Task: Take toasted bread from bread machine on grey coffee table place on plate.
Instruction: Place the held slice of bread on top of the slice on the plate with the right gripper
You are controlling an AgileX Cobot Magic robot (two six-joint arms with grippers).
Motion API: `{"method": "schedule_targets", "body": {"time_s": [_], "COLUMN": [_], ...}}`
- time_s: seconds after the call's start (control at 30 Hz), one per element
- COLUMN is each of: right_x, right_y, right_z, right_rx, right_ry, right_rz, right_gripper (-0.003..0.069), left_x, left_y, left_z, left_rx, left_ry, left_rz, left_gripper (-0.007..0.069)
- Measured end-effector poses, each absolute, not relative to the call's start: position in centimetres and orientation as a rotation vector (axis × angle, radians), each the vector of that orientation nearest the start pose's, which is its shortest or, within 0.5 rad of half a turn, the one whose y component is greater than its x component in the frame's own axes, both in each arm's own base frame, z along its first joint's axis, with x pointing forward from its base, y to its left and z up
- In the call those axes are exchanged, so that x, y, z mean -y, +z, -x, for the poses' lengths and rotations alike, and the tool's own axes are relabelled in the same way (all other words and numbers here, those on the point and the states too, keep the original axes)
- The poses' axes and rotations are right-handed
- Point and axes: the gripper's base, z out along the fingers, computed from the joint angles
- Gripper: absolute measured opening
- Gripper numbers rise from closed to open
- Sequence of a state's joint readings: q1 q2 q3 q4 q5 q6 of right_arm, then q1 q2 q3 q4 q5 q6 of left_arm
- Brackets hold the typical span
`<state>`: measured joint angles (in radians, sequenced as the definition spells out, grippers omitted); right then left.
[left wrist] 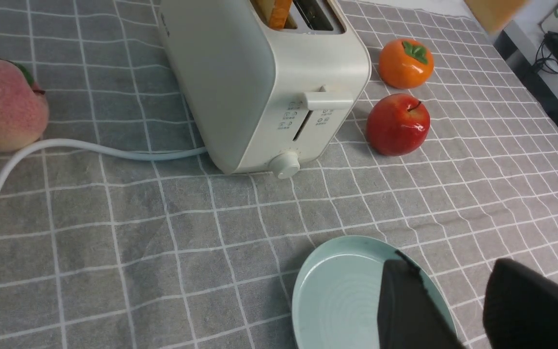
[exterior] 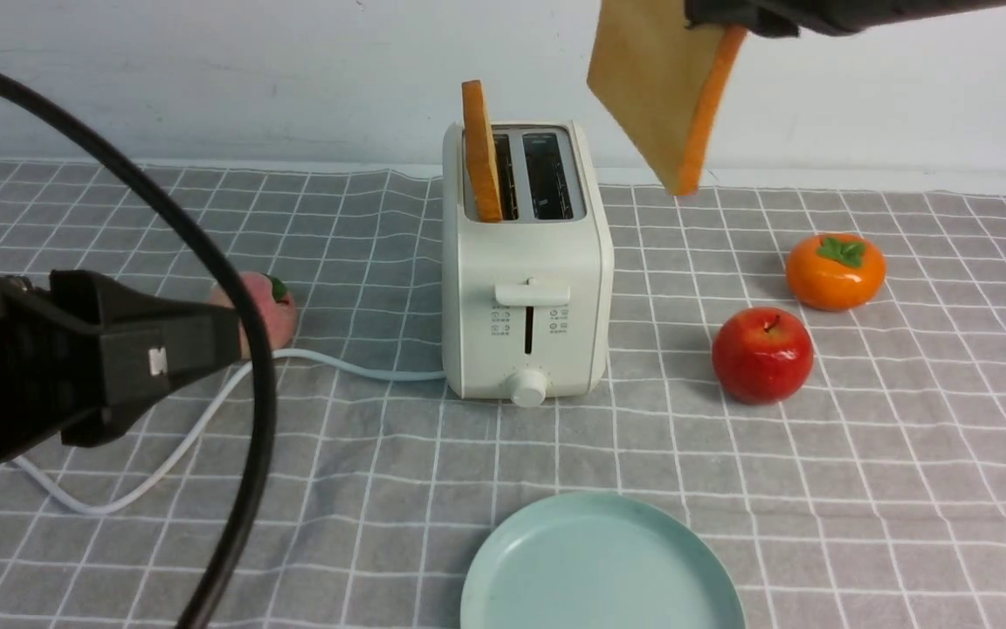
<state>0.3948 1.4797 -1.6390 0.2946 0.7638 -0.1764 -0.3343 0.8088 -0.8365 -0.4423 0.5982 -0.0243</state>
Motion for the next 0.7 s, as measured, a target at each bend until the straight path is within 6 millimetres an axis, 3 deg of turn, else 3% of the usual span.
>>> {"method": "schedule_targets", "body": {"time_s": [0.1, 0.33, 0.53, 0.7], "right_x": [-14.0, -15.2, -16.3, -16.0], "right_y": [44.2, 35.4, 28.6, 25.2], "right_z": [-27.9, -24.3, -23.6, -24.1], "right_rx": [-2.14, -2.502, -2.505, -2.502], "right_ry": [0.501, 0.865, 1.194, 1.163], "right_rz": [0.542, 0.603, 0.378, 0.238], "right_gripper": [0.0096, 0.0096, 0.0096, 0.0106], "left_x": [7.3, 7.3, 7.3, 7.4], "left_y": [36.7, 36.7, 36.7, 36.6], "left_z": [-14.3, -14.3, -14.3, -14.2], "left_rx": [-2.064, -2.064, -2.064, -2.084], "left_ry": [-0.707, -0.707, -0.71, -0.712], "left_rz": [-0.094, -0.094, -0.093, -0.101], "left_gripper": [0.0238, 0.0238, 0.0238, 0.0238]}}
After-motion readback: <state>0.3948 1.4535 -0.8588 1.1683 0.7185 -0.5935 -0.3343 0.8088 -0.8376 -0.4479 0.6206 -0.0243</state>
